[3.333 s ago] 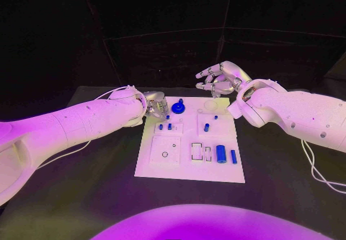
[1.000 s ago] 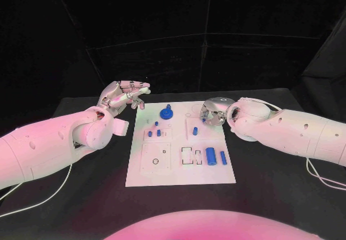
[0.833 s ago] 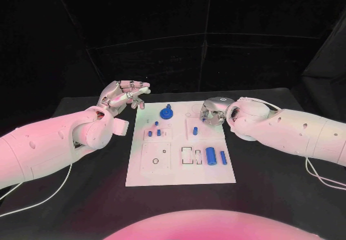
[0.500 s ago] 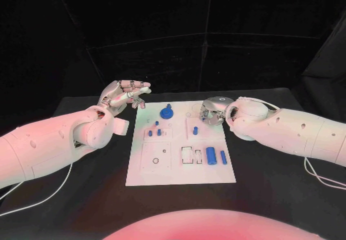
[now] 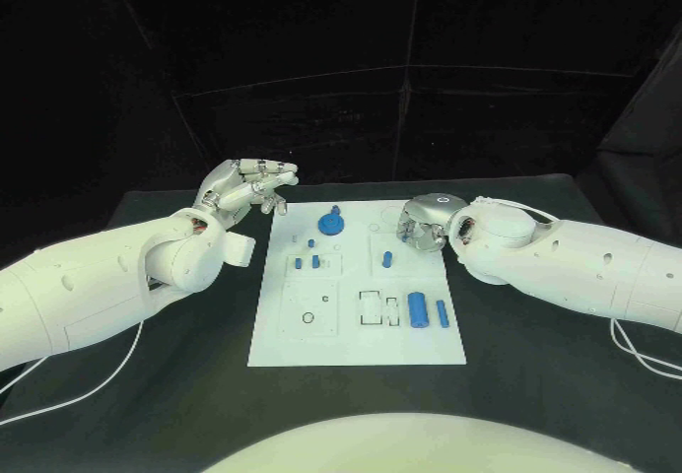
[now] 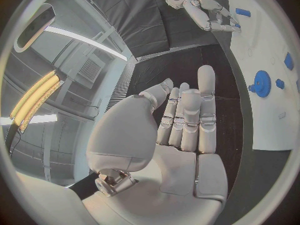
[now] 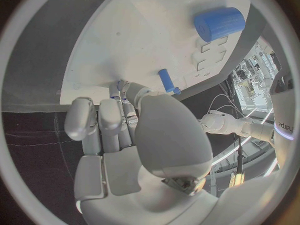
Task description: Assemble the parts on the task board
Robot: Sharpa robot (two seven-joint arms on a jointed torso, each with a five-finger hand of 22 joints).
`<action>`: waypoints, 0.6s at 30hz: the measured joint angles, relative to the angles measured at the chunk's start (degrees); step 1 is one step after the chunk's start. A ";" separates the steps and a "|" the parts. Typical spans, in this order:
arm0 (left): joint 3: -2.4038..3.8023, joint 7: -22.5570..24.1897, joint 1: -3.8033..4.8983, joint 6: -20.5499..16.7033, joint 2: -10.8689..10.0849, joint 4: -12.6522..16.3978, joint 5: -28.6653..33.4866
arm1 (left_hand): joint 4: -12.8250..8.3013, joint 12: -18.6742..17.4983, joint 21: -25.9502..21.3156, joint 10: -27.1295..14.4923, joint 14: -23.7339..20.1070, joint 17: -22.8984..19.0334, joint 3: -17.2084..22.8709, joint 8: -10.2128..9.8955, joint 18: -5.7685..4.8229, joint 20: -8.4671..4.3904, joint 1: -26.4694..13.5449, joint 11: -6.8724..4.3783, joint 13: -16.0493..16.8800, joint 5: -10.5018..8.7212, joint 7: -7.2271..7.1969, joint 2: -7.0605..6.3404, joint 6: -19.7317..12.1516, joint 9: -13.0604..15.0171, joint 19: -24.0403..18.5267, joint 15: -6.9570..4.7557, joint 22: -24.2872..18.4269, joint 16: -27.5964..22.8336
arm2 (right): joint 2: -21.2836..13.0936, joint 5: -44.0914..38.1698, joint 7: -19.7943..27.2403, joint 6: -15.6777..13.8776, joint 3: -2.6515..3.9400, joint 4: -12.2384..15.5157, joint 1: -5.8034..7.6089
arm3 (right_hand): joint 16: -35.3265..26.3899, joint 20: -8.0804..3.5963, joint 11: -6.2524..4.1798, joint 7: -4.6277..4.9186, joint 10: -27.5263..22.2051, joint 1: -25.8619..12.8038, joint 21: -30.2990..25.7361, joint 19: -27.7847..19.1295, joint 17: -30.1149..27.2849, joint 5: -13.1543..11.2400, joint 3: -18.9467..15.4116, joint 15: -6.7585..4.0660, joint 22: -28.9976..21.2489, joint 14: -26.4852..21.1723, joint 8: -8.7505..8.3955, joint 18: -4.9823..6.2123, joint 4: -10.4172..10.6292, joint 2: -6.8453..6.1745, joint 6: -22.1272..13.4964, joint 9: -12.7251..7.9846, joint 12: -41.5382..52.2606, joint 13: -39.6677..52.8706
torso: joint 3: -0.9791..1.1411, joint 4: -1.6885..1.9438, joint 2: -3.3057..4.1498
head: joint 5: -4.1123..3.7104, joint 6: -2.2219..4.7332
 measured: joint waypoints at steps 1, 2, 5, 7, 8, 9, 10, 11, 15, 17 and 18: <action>0.00 -0.04 0.00 0.00 -0.03 0.00 0.00 | 0.00 0.00 0.00 0.00 0.00 -0.01 0.00 0.00 0.00 0.00 0.00 0.00 0.00 0.00 0.00 0.00 0.00 0.00 0.00 0.00 -0.04 0.00 | -0.32 0.00 -0.11 -0.28 -0.06 0.42 -0.06 | 0.22 -0.03 0.00 0.00 0.00 -0.06 0.25 0.03 0.00 0.38 0.36 0.00 0.19 0.00 0.00 -0.12 -0.22 -0.06 0.00 -0.01 0.00 0.01 | -0.01 0.00 0.00 | -0.03 0.00; 0.00 -0.07 0.00 0.00 -0.05 -0.01 0.00 | -0.04 0.00 0.00 0.00 0.00 -0.03 -0.04 0.00 0.00 0.00 0.00 0.00 0.00 0.00 0.00 0.00 0.00 0.00 0.00 0.00 -0.06 0.00 | -0.51 0.01 -0.18 -0.54 -0.07 0.70 -0.10 | 0.24 -0.19 0.03 0.06 0.03 -0.29 0.38 0.19 0.00 0.79 0.67 0.00 0.34 0.00 0.00 -0.89 -0.47 -0.29 0.07 0.00 -0.02 0.01 | -0.02 0.00 0.00 | -0.06 0.00; 0.00 -0.21 -0.01 -0.01 -0.06 -0.12 0.01 | -0.16 0.00 0.00 -0.03 -0.20 -0.18 -0.16 0.00 -0.02 0.00 0.00 0.03 0.00 0.00 0.21 0.00 -0.21 -0.05 0.00 0.21 -0.08 -0.28 | -0.98 0.09 -0.32 -1.67 -0.07 1.47 -0.11 | 0.53 -0.18 0.20 0.22 0.20 -0.50 0.63 0.22 0.00 1.81 1.59 0.00 0.77 0.00 -0.27 -0.91 -1.00 -0.50 0.22 0.00 -0.39 0.02 | -0.04 -0.02 -0.01 | -0.12 0.02; 0.00 -0.30 -0.02 -0.01 -0.06 -0.17 0.01 | -0.16 0.00 0.00 -0.41 -0.20 -0.32 -0.16 0.00 -0.02 0.00 0.00 0.00 0.00 0.00 0.21 0.00 -0.21 -0.05 0.00 0.21 -0.14 -0.34 | -1.23 0.16 -0.35 -2.47 -0.06 1.94 -0.11 | 0.53 0.00 0.20 0.22 0.20 -0.50 0.91 0.41 0.04 2.27 2.12 0.00 1.04 0.00 -0.27 -0.91 -1.23 -0.50 0.23 0.00 -0.41 0.01 | -0.04 -0.05 -0.01 | -0.12 0.05; 0.00 -0.37 -0.02 -0.01 -0.06 -0.20 0.02 | -0.16 0.00 0.00 -0.41 -0.20 -0.34 -0.16 0.00 -0.03 0.00 0.00 0.00 0.00 0.00 0.21 0.00 -0.21 -0.05 0.00 0.21 -0.14 -0.34 | -1.42 0.22 -0.36 -3.05 -0.04 2.26 -0.11 | 0.54 0.00 0.21 0.23 0.20 -0.50 0.91 0.41 0.07 2.31 2.22 0.00 1.09 0.00 -0.27 -0.91 -1.30 -0.51 0.23 0.00 -0.49 0.01 | -0.04 -0.06 -0.01 | -0.12 0.06; 0.00 -0.42 -0.02 -0.01 -0.06 -0.23 0.02 | -0.16 0.00 0.00 -0.41 -0.20 -0.45 -0.16 0.00 -0.03 0.00 0.00 0.00 0.00 0.00 0.21 0.00 -0.21 -0.05 0.00 0.21 -0.14 -0.34 | -1.59 0.27 -0.37 -3.49 -0.03 2.53 -0.10 | 0.79 -0.19 0.21 0.23 0.20 -0.81 1.08 0.60 0.13 2.41 2.39 0.00 1.24 0.00 -0.27 -0.91 -1.45 -0.81 0.23 0.00 -0.49 0.01 | -0.03 -0.06 0.00 | -0.12 0.07; 0.00 -0.47 -0.02 -0.01 -0.05 -0.28 0.02 | -0.16 0.00 0.00 -0.41 -0.20 -0.53 -0.16 0.00 -0.03 0.00 0.00 0.00 0.00 0.00 0.21 0.00 -0.21 -0.04 0.00 0.21 -0.13 -0.34 | -1.77 0.34 -0.37 -3.91 -0.02 2.84 -0.09 | 0.90 -0.20 0.21 0.23 0.20 -0.81 1.24 0.61 0.23 2.42 2.49 0.00 1.44 0.00 -0.27 -0.91 -1.55 -0.81 0.23 0.00 -0.49 0.01 | -0.03 -0.06 -0.01 | -0.12 0.07; 0.00 -0.52 -0.02 -0.01 -0.05 -0.32 0.02 | -0.16 0.13 0.00 -0.41 -0.20 -0.53 -0.16 0.00 -0.03 0.00 0.00 0.00 0.00 0.00 0.21 0.00 -0.21 -0.05 0.00 0.21 -0.14 -0.34 | -1.96 0.40 -0.37 -4.32 -0.01 3.17 -0.09 | 0.90 -0.08 0.20 0.23 0.20 -0.81 1.24 0.72 0.27 2.42 2.49 0.00 1.52 0.00 -0.27 -0.91 -1.55 -0.81 0.23 0.00 -0.49 0.01 | -0.03 -0.06 0.00 | -0.12 0.08; 0.00 -0.72 -0.02 -0.07 -0.03 -0.49 0.03 | -0.16 0.32 0.00 -0.41 -0.20 -0.65 -0.15 0.00 -0.04 0.00 0.00 0.00 -0.01 0.00 0.21 0.00 -0.21 -0.04 0.00 0.21 -0.19 -0.34 | -3.08 0.73 -0.37 -5.79 0.03 4.88 0.02 | 0.90 -0.20 0.21 0.23 0.20 -0.81 1.51 1.01 0.35 2.42 2.49 0.00 1.89 0.00 -0.27 -0.90 -1.55 -0.81 0.23 0.00 -0.49 0.01 | -0.04 -0.03 -0.02 | -0.12 0.15; 0.00 -0.81 -0.02 -0.11 -0.04 -0.58 0.03 | -0.16 0.32 0.00 -0.41 -0.20 -0.65 -0.15 0.00 -0.04 0.00 0.00 0.00 -0.01 0.00 0.21 0.00 -0.21 -0.04 0.00 0.21 -0.19 -0.34 | -3.67 0.95 -0.38 -6.41 0.06 5.90 0.15 | 1.11 -0.20 0.21 0.23 0.20 -0.81 1.52 1.01 0.41 2.43 2.49 0.00 1.99 0.00 -0.27 -0.90 -1.56 -0.81 0.23 0.00 -0.49 0.01 | -0.04 -0.01 -0.05 | -0.12 0.17; 0.00 -0.83 -0.02 -0.13 -0.04 -0.60 0.03 | -0.17 0.32 0.00 -0.41 -0.20 -0.65 -0.17 0.00 -0.05 0.00 0.00 0.00 -0.01 0.00 0.21 0.00 -0.21 -0.04 0.00 0.21 -0.19 -0.34 | -3.92 1.05 -0.38 -6.67 0.08 6.40 0.24 | 1.11 -0.20 0.21 0.23 0.20 -0.84 1.52 1.01 0.41 2.42 2.53 0.00 2.00 0.00 -0.27 -0.90 -1.59 -0.84 0.23 0.00 -0.49 0.01 | -0.05 -0.01 -0.05 | -0.12 0.19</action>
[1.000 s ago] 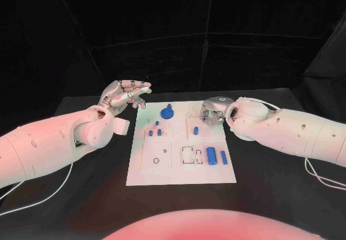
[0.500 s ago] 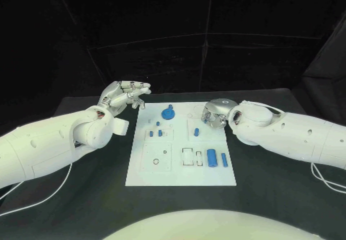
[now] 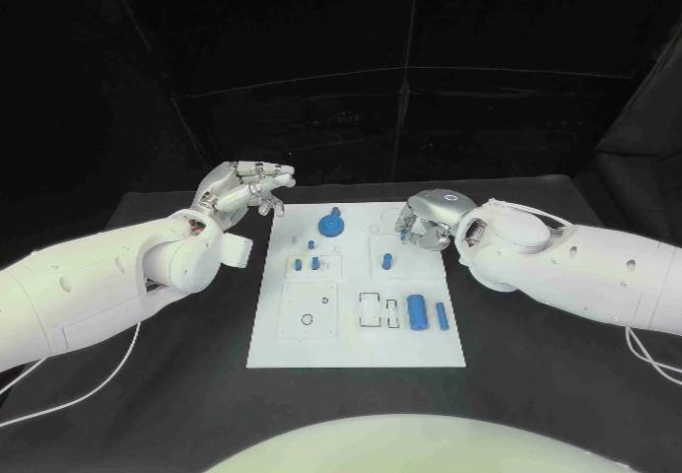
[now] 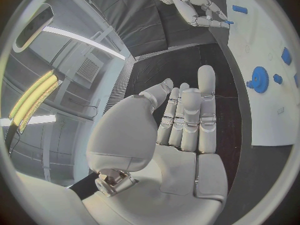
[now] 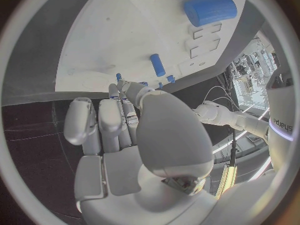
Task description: Assemble the parts on the task board
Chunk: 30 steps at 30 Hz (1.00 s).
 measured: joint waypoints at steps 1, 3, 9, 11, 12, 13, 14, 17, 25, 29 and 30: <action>0.00 -0.03 0.00 -0.02 -0.01 -0.01 0.00 | -0.14 0.00 -0.06 0.00 0.00 -0.04 -0.14 0.00 0.00 0.11 0.16 0.00 0.00 0.00 0.00 -0.16 0.00 0.00 -0.11 0.00 0.00 0.00 | -0.26 0.10 -0.01 -0.22 0.04 0.57 0.08 | 0.00 0.00 0.00 0.00 0.00 -0.28 0.00 0.00 0.03 0.00 0.12 0.00 0.10 0.00 0.00 0.00 -0.13 -0.27 0.00 0.00 0.00 0.00 | -0.01 0.00 0.00 | 0.02 0.03; 0.00 -0.08 0.00 -0.05 -0.03 -0.04 0.01 | -0.14 0.00 -0.26 0.00 0.00 -0.08 -0.14 0.00 -0.01 0.19 0.22 0.00 0.00 0.00 0.00 -0.22 0.00 0.00 -0.19 0.00 0.00 0.00 | -0.80 0.35 -0.02 -0.69 0.33 1.91 0.20 | 0.00 0.00 0.00 0.00 0.00 -0.45 0.03 0.00 0.07 0.00 0.12 0.00 0.12 0.00 0.00 0.00 -0.13 -0.23 0.00 0.00 0.00 0.00 | -0.01 0.00 0.00 | 0.05 0.06; 0.00 -0.19 0.00 -0.11 -0.04 -0.12 0.01 | -0.14 0.00 -0.26 0.00 0.00 -0.08 -0.14 0.00 -0.02 0.19 0.22 0.00 0.00 0.00 0.00 -0.22 0.00 0.00 -0.19 0.00 -0.01 0.00 | -1.61 1.62 -0.05 -1.69 1.18 6.29 0.41 | 0.28 0.20 -0.21 0.00 0.21 -0.88 0.21 0.20 0.06 0.00 0.28 0.00 0.26 0.00 0.00 0.00 0.03 -0.40 0.00 0.00 -0.21 -0.01 | 0.00 0.00 0.03 | 0.30 0.13; 0.01 -0.22 0.00 -0.12 -0.02 -0.18 0.01 | -0.14 0.00 -0.26 0.00 0.00 -0.08 -0.14 0.00 -0.01 0.19 0.22 0.00 0.00 0.00 0.00 -0.22 0.00 0.00 -0.19 0.00 -0.05 0.00 | -1.41 2.20 -0.04 -1.90 1.23 7.83 0.42 | 0.29 0.20 -0.21 0.00 0.21 -1.05 0.21 0.20 0.06 0.00 0.28 0.00 0.32 0.00 0.00 0.00 0.03 -0.24 0.00 0.00 -0.21 -0.01 | -0.01 0.00 0.03 | 0.44 0.13; 0.01 -0.23 0.00 -0.12 0.00 -0.18 0.01 | -0.14 0.00 -0.26 0.00 0.00 -0.08 -0.14 0.00 -0.02 0.19 0.22 0.00 0.00 0.00 0.00 -0.22 0.00 0.01 -0.19 0.00 -0.05 0.00 | -1.21 2.44 0.00 -1.96 1.26 8.31 0.41 | 0.29 0.20 -0.21 -0.01 0.21 -1.13 0.21 0.20 0.06 0.00 0.28 0.00 0.32 0.00 -0.01 0.00 0.03 -0.20 -0.01 -0.01 -0.21 -0.01 | -0.01 0.00 0.04 | 0.51 0.13; 0.01 -0.24 0.00 -0.13 0.02 -0.20 0.01 | -0.14 0.00 -0.26 0.00 0.00 -0.08 -0.14 0.00 -0.01 0.19 0.22 0.00 0.00 0.00 0.00 -0.22 0.00 0.01 -0.19 0.00 -0.05 0.00 | -0.87 2.74 0.03 -2.03 1.32 8.90 0.41 | 0.29 0.20 -0.21 -0.01 0.21 -1.33 0.21 0.20 0.06 0.00 0.28 0.00 0.32 0.00 -0.01 0.00 0.03 -0.40 -0.01 -0.01 -0.21 0.00 | -0.01 0.00 0.05 | 0.62 0.13; 0.01 -0.25 0.00 -0.13 0.05 -0.22 0.02 | -0.14 0.00 -0.26 0.00 0.00 -0.08 -0.14 0.00 -0.02 0.19 0.22 0.00 0.00 0.00 0.00 -0.22 0.00 0.01 -0.19 0.00 -0.05 0.00 | -0.54 2.95 0.07 -2.07 1.34 9.35 0.41 | 0.29 0.20 -0.21 -0.01 0.21 -1.32 0.21 0.20 0.06 0.00 0.28 0.00 0.32 0.00 -0.01 0.01 0.03 -0.40 -0.01 -0.01 -0.21 0.00 | -0.02 0.01 0.06 | 0.78 0.04; 0.01 -0.28 0.01 -0.13 0.20 -0.26 0.02 | -0.14 0.00 -0.26 0.00 0.00 -0.08 -0.14 0.00 -0.02 0.19 0.22 0.00 0.00 0.00 0.00 -0.22 0.00 0.01 -0.19 0.00 -0.04 0.00 | 1.06 3.57 0.26 -2.11 1.34 10.37 0.38 | 0.29 0.20 -0.21 -0.01 0.21 -1.32 0.21 0.19 0.06 0.00 0.28 0.00 0.32 0.00 -0.11 0.00 0.03 -0.40 -0.01 -0.01 -0.21 0.00 | -0.02 0.08 0.07 | 1.31 -0.18; 0.01 -0.33 0.01 -0.13 0.52 -0.32 0.04 | -0.14 0.00 -0.26 0.01 -0.20 -0.21 -0.14 0.00 -0.02 0.19 0.22 0.00 -0.01 0.00 0.00 -0.22 0.00 0.01 -0.19 0.21 -0.11 0.00 | 5.92 4.04 1.09 -1.89 1.24 10.37 -0.58 | 0.29 0.20 -0.21 -0.01 0.20 -1.91 0.35 0.19 0.06 0.00 0.27 0.00 0.39 0.00 -0.21 0.00 0.03 -0.31 -0.01 -0.02 -0.46 0.00 | -0.09 0.15 0.10 | 3.28 -0.81; 0.01 -0.37 0.01 -0.15 0.64 -0.23 0.04 | -0.14 0.00 -0.26 0.01 -0.20 -0.24 -0.14 0.00 -0.03 0.19 0.22 0.00 -0.01 0.00 0.00 -0.22 0.00 0.02 -0.19 0.21 -0.11 0.00 | 8.18 3.79 1.53 -1.48 0.97 9.19 -2.21 | 0.52 0.20 -0.21 -0.01 0.20 -1.94 0.45 0.19 0.23 0.00 0.27 0.00 0.57 0.00 -0.21 0.01 0.03 -0.27 -0.01 -0.03 -0.46 0.00 | -0.12 0.15 0.11 | 4.20 -1.21; 0.01 -0.38 0.01 -0.16 0.66 -0.18 0.04 | -0.14 0.00 -0.26 0.01 -0.20 -0.24 -0.14 0.00 -0.03 0.19 0.22 0.00 -0.01 0.00 0.00 -0.22 0.00 0.02 -0.19 0.21 -0.11 0.00 | 8.69 3.68 1.67 -1.34 0.81 8.78 -2.58 | 0.52 0.20 -0.21 -0.01 0.20 -1.94 0.45 0.19 0.23 -0.05 0.27 0.00 0.58 0.00 -0.21 0.01 0.03 -0.27 -0.01 -0.03 -0.46 0.00 | -0.12 0.16 0.12 | 4.40 -1.31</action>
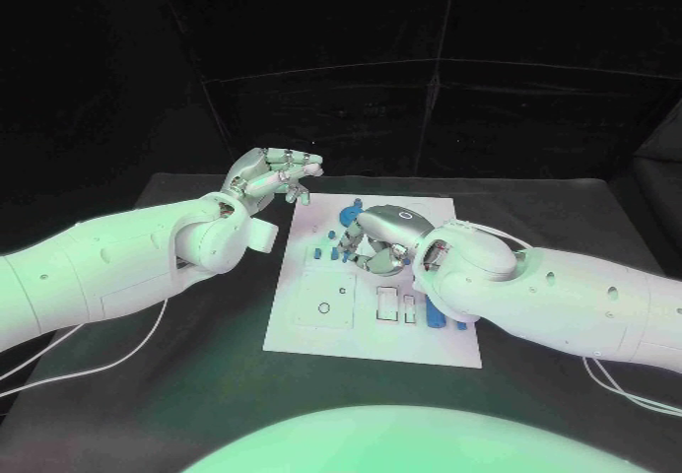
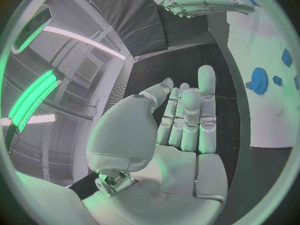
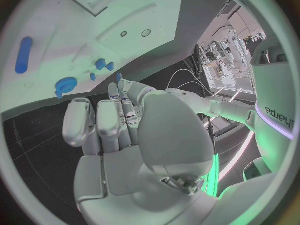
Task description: Assemble the parts on the task board
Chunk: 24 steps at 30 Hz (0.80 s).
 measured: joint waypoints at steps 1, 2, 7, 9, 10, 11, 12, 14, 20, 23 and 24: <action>0.00 -0.01 0.00 -0.01 0.01 0.04 0.00 | 0.00 0.00 0.00 0.00 0.00 0.00 0.00 0.00 0.00 0.00 0.00 0.00 0.00 0.00 0.00 0.00 0.00 0.00 0.00 0.00 0.00 0.00 | 0.32 -0.09 0.11 0.09 -0.16 -0.27 -0.25 | 0.00 0.00 0.00 0.00 0.00 0.00 0.00 0.00 0.00 -0.17 0.00 0.00 0.00 0.00 0.00 0.00 0.00 0.00 0.00 0.00 0.00 0.00 | 0.00 0.01 0.01 | 0.18 -0.10; 0.00 -0.02 0.00 -0.01 0.05 0.08 0.00 | 0.00 0.00 0.00 0.00 0.00 0.00 0.00 0.00 -0.01 0.00 0.00 0.00 0.00 0.00 0.00 0.00 0.00 0.00 0.00 0.00 0.00 0.00 | 0.63 -0.19 0.20 0.20 -0.30 -0.60 -0.54 | 0.00 0.00 0.00 0.00 0.00 0.00 0.00 0.00 0.00 -0.17 0.00 0.00 0.00 0.00 0.00 0.00 0.00 0.00 0.00 0.00 0.00 0.00 | 0.02 0.01 0.01 | 0.37 -0.19; 0.00 -0.07 0.01 -0.02 0.18 0.36 0.00 | 0.00 0.00 0.00 0.00 0.00 0.00 0.00 0.00 -0.01 0.00 0.00 0.00 0.00 0.00 0.00 0.00 0.00 0.00 0.00 0.00 0.00 0.00 | 2.02 -0.79 0.69 0.88 -0.84 -2.04 -2.09 | 0.00 0.00 0.00 0.00 0.00 0.00 0.00 0.00 0.00 -0.17 0.00 0.00 0.00 0.00 0.00 0.00 0.00 0.00 0.00 0.00 0.00 0.00 | 0.06 0.03 0.02 | 1.11 -0.56; 0.00 -0.09 0.01 -0.03 0.22 0.38 0.00 | 0.00 0.00 0.00 0.00 0.00 0.00 0.00 0.00 -0.01 0.00 0.00 0.00 0.00 0.00 0.00 0.00 0.00 0.00 0.00 0.00 0.00 0.00 | 2.47 -1.07 0.86 1.14 -0.86 -2.54 -2.34 | 0.00 0.00 0.00 0.00 0.00 0.00 0.00 0.00 -0.01 -0.18 0.00 0.00 0.01 0.00 0.00 0.01 0.00 0.00 0.00 0.00 0.00 0.00 | 0.07 0.03 0.02 | 1.39 -0.73; 0.01 -0.11 0.01 -0.03 0.24 0.39 0.01 | 0.00 0.00 0.00 0.00 0.00 0.00 0.00 0.00 -0.01 0.00 0.00 0.00 0.00 0.00 0.00 0.00 0.00 0.00 0.00 0.00 0.00 0.00 | 2.63 -1.21 0.91 1.26 -0.86 -2.79 -2.42 | 0.00 0.00 0.00 0.00 0.00 0.00 0.00 0.00 -0.01 -0.18 -0.01 0.00 0.06 0.00 -0.07 0.00 0.00 0.00 0.00 0.00 -0.12 -0.01 | 0.08 0.03 0.02 | 1.53 -0.82; 0.01 -0.13 0.01 -0.03 0.28 0.39 0.01 | 0.00 0.00 0.00 0.00 0.00 0.00 0.00 0.00 -0.02 0.00 0.00 0.00 0.00 0.00 0.00 0.00 0.00 0.01 0.00 0.00 0.00 0.00 | 2.80 -1.39 0.94 1.41 -0.88 -3.07 -2.52 | 0.00 0.00 0.01 0.00 -0.01 -0.18 0.00 0.00 -0.01 -0.38 -0.01 0.00 0.07 0.00 -0.24 0.01 0.00 0.18 0.00 -0.01 -0.21 0.00 | 0.08 0.03 0.02 | 1.72 -0.97; 0.01 -0.15 0.01 -0.03 0.31 0.40 0.01 | -0.07 0.05 0.00 0.00 0.00 -0.03 -0.06 0.00 -0.01 0.00 0.00 0.00 0.00 0.00 0.00 0.00 0.00 0.01 0.00 0.00 0.00 0.00 | 2.88 -1.53 0.96 1.54 -0.90 -3.25 -2.58 | 0.00 0.00 0.00 0.00 -0.01 -0.23 0.00 0.00 -0.01 -0.44 -0.01 0.00 0.07 0.00 -0.31 0.01 0.00 0.23 0.00 -0.01 -0.21 -0.01 | 0.09 0.03 0.02 | 1.87 -1.05; 0.01 -0.18 0.01 -0.04 0.35 0.41 0.01 | -0.16 0.23 0.00 0.00 0.00 -0.09 -0.16 0.00 -0.01 0.00 0.00 0.00 0.00 0.00 0.00 0.00 0.00 0.01 0.00 0.00 0.00 0.00 | 2.95 -1.77 0.99 1.78 -0.93 -3.45 -2.66 | 0.00 0.00 0.01 0.00 -0.01 -0.23 0.00 0.00 -0.01 -0.45 -0.01 0.00 0.07 0.00 -0.32 0.01 0.00 0.23 0.00 -0.01 -0.21 -0.01 | 0.10 0.03 0.03 | 2.11 -1.22; 0.01 -0.28 0.01 -0.04 0.37 0.41 0.01 | -0.16 0.23 0.00 0.00 0.00 -0.09 -0.16 0.00 -0.02 0.00 0.00 0.00 0.00 0.00 0.00 0.00 0.00 0.01 0.00 0.00 0.01 0.00 | 2.95 -2.30 1.05 2.30 -0.93 -3.54 -2.67 | 0.00 0.00 0.01 0.00 -0.01 -0.23 -0.01 0.00 -0.01 -0.45 -0.01 0.00 0.06 0.00 -0.33 0.01 0.00 0.23 0.00 -0.02 -0.21 -0.01 | 0.11 0.03 0.05 | 2.26 -1.32; 0.01 -0.31 0.01 -0.04 0.37 0.42 0.01 | -0.16 0.23 0.00 0.00 0.00 -0.09 -0.16 0.00 -0.02 0.00 0.00 0.00 0.00 0.00 0.00 0.00 0.00 0.01 0.00 0.00 0.01 0.00 | 2.95 -2.43 1.07 2.45 -0.92 -3.54 -2.67 | 0.00 0.00 0.01 -0.01 -0.01 -0.23 -0.01 0.00 -0.01 -0.45 -0.01 0.00 0.06 0.00 -0.33 0.01 0.00 0.23 0.00 -0.03 -0.21 -0.01 | 0.12 0.03 0.06 | 2.27 -1.33; 0.01 -0.31 0.01 -0.04 0.37 0.41 0.01 | -0.16 0.23 0.00 0.00 0.00 -0.09 -0.16 0.00 -0.02 0.00 0.00 0.00 0.00 0.00 0.00 0.00 0.00 0.01 0.00 0.00 0.01 0.00 | 2.95 -2.47 1.07 2.48 -0.92 -3.54 -2.67 | 0.00 0.00 0.01 -0.01 -0.01 -0.23 -0.01 0.00 -0.02 -0.45 -0.01 0.00 0.06 0.00 -0.33 0.01 0.00 0.23 -0.01 -0.03 -0.21 -0.01 | 0.12 0.03 0.07 | 2.27 -1.33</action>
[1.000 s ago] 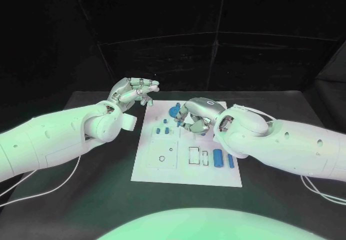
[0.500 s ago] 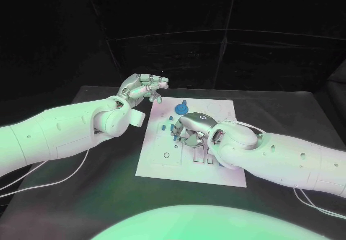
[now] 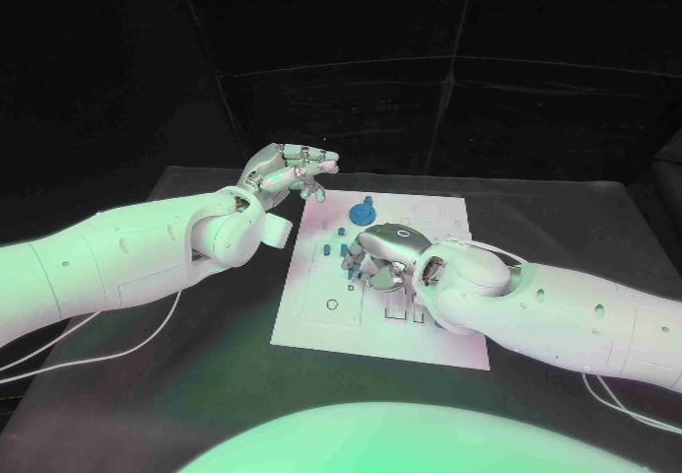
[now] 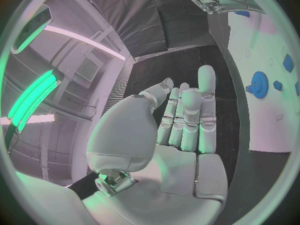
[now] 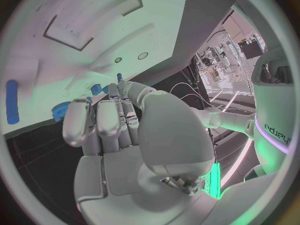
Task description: Assemble the parts on the task board
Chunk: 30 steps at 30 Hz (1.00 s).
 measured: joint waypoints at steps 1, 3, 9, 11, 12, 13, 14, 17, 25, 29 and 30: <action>0.00 -0.01 0.00 0.00 0.00 0.00 0.00 | 0.00 0.00 0.00 0.00 0.00 0.00 0.00 0.00 0.00 0.00 0.00 0.00 0.00 0.00 0.00 0.00 0.00 0.00 0.00 0.00 0.00 0.00 | 0.00 -0.03 0.00 0.03 0.00 0.00 0.00 | 0.00 0.00 0.00 0.00 0.00 -0.16 0.00 0.00 0.00 0.00 0.00 0.00 0.00 0.00 0.00 0.00 0.00 -0.16 0.00 0.00 0.00 0.00 | 0.00 0.00 0.00 | 0.00 0.00; 0.00 -0.02 0.00 0.00 0.00 0.00 0.00 | 0.00 0.00 0.00 0.00 0.00 0.00 0.00 0.00 0.00 0.00 0.00 0.00 0.00 0.00 0.00 0.00 0.00 0.00 0.00 0.00 0.00 0.00 | 0.00 -0.08 0.01 0.09 0.00 0.00 0.00 | 0.00 0.00 0.00 0.00 0.00 -0.21 0.00 0.00 0.00 0.00 0.00 0.00 0.00 0.00 0.00 0.00 0.00 -0.22 0.00 0.00 0.00 0.00 | 0.00 0.00 0.01 | 0.01 0.00; 0.00 -0.10 0.00 0.00 0.18 -0.09 0.01 | 0.00 0.00 0.00 0.00 0.00 0.00 0.00 0.00 0.00 0.00 0.00 0.00 0.00 0.00 0.00 0.00 0.00 0.00 0.00 0.00 0.00 0.00 | 0.45 -0.33 0.02 0.59 0.00 -0.66 -0.17 | 0.24 0.00 0.00 0.00 0.00 -0.22 0.00 0.00 0.00 0.00 0.00 0.00 -0.01 0.00 0.00 0.00 0.00 -0.22 0.00 0.00 0.00 0.00 | -0.01 0.00 -0.01 | 0.95 -0.62; 0.00 -0.14 0.00 0.00 0.27 -0.12 0.01 | 0.00 0.00 0.00 0.00 0.00 0.00 0.00 0.00 -0.01 0.00 0.00 0.00 0.00 0.00 0.00 0.00 0.00 0.00 0.00 0.00 0.00 0.00 | 0.69 -0.44 0.02 0.94 -0.05 -0.91 -0.39 | 0.24 0.00 0.00 0.00 0.00 -0.21 0.00 0.00 0.00 0.00 0.00 0.00 -0.01 0.00 0.00 0.00 0.00 -0.22 0.00 0.00 0.00 0.00 | -0.02 -0.01 -0.02 | 1.14 -0.73; 0.00 -0.16 0.00 0.00 0.29 -0.13 0.01 | 0.00 0.00 0.00 0.00 0.00 0.00 0.00 0.00 -0.01 0.00 0.00 0.00 0.00 0.00 0.00 0.00 0.00 0.00 0.00 0.00 -0.01 0.00 | 0.79 -0.49 0.02 1.14 -0.08 -1.01 -0.48 | 0.24 0.00 0.00 0.00 0.00 -0.21 0.00 0.00 -0.01 0.00 0.00 0.00 -0.01 0.00 0.00 0.00 0.00 -0.22 0.00 0.00 0.00 0.00 | -0.02 -0.01 -0.02 | 1.20 -0.77; 0.00 -0.18 0.00 0.00 0.31 -0.16 0.01 | 0.00 0.00 0.00 0.00 0.00 0.00 0.00 0.00 -0.01 0.00 0.00 0.00 0.00 0.00 0.00 0.00 0.00 0.00 0.00 0.00 -0.02 0.00 | 0.89 -0.56 0.02 1.41 -0.10 -1.10 -0.58 | 0.24 0.00 0.00 0.00 0.00 -0.21 0.00 0.00 -0.01 0.00 0.00 0.00 -0.01 0.00 0.00 0.00 0.00 -0.22 0.00 0.00 0.00 0.00 | -0.02 -0.02 -0.03 | 1.27 -0.78; 0.00 -0.19 0.00 0.00 0.33 -0.18 0.01 | 0.00 0.00 0.00 0.00 0.00 0.00 0.00 0.00 -0.01 0.00 0.00 0.00 0.00 0.00 0.00 0.00 0.00 0.00 0.00 0.00 -0.04 0.00 | 0.95 -0.62 0.02 1.61 -0.11 -1.18 -0.63 | 0.24 0.00 0.00 0.00 0.00 -0.21 0.00 0.00 -0.01 0.00 0.00 0.00 0.02 0.00 0.00 0.00 0.00 -0.22 0.00 0.00 0.00 0.00 | -0.03 -0.03 -0.04 | 1.30 -0.80; 0.00 -0.24 0.00 0.01 0.36 -0.22 0.01 | 0.00 0.00 0.00 0.00 0.00 0.01 0.00 0.00 -0.01 0.00 0.00 0.00 0.00 0.00 0.00 0.00 0.00 0.00 0.00 0.00 -0.04 0.00 | 1.07 -0.79 0.02 2.27 -0.13 -1.46 -0.72 | 0.24 0.00 0.00 0.00 0.00 -0.43 0.00 0.00 -0.07 0.00 0.00 0.00 0.04 0.00 0.00 0.00 0.00 -0.43 0.00 0.00 0.01 0.00 | -0.04 -0.04 -0.05 | 1.39 -0.81; 0.00 -0.31 0.00 0.01 0.36 -0.26 0.01 | 0.00 0.00 0.00 -0.21 0.00 -0.08 0.00 0.00 -0.01 0.00 0.00 0.21 0.05 0.00 -0.01 0.00 -0.43 0.01 0.00 0.00 -0.09 -0.23 | 1.25 -1.09 0.01 3.27 -0.14 -1.84 -0.84 | 0.24 0.15 0.00 -0.05 0.00 -0.66 0.00 0.15 -0.07 0.00 0.00 0.00 0.04 0.00 -0.02 0.00 0.00 -0.21 -0.06 -0.02 0.01 0.00 | -0.05 -0.05 -0.09 | 1.60 -0.82; 0.00 -0.33 0.00 0.01 0.36 -0.29 0.02 | 0.00 0.00 0.00 -0.20 0.00 -0.08 0.00 0.00 -0.01 0.00 0.00 0.21 0.05 0.00 -0.01 0.00 -0.43 0.00 0.00 0.00 -0.09 -0.23 | 1.31 -1.25 0.02 3.51 -0.14 -1.92 -0.84 | 0.24 0.15 0.00 -0.07 0.00 -0.66 -0.01 0.15 -0.07 0.00 0.00 0.00 0.03 0.00 -0.07 0.00 0.00 -0.21 -0.08 0.03 0.01 0.00 | -0.05 -0.05 -0.12 | 1.64 -0.82; 0.00 -0.33 0.00 0.01 0.36 -0.29 0.02 | 0.00 0.00 0.00 -0.20 0.00 -0.08 0.00 0.00 -0.01 0.00 0.00 0.21 0.05 0.00 -0.01 0.00 -0.43 0.00 0.00 0.00 -0.09 -0.23 | 1.32 -1.30 0.02 3.54 -0.13 -1.94 -0.84 | 0.24 0.15 0.00 -0.08 0.00 -0.66 -0.01 0.15 -0.07 0.00 0.00 0.00 0.03 0.00 -0.07 0.00 0.00 -0.21 -0.09 0.03 0.01 0.00 | -0.05 -0.05 -0.11 | 1.64 -0.82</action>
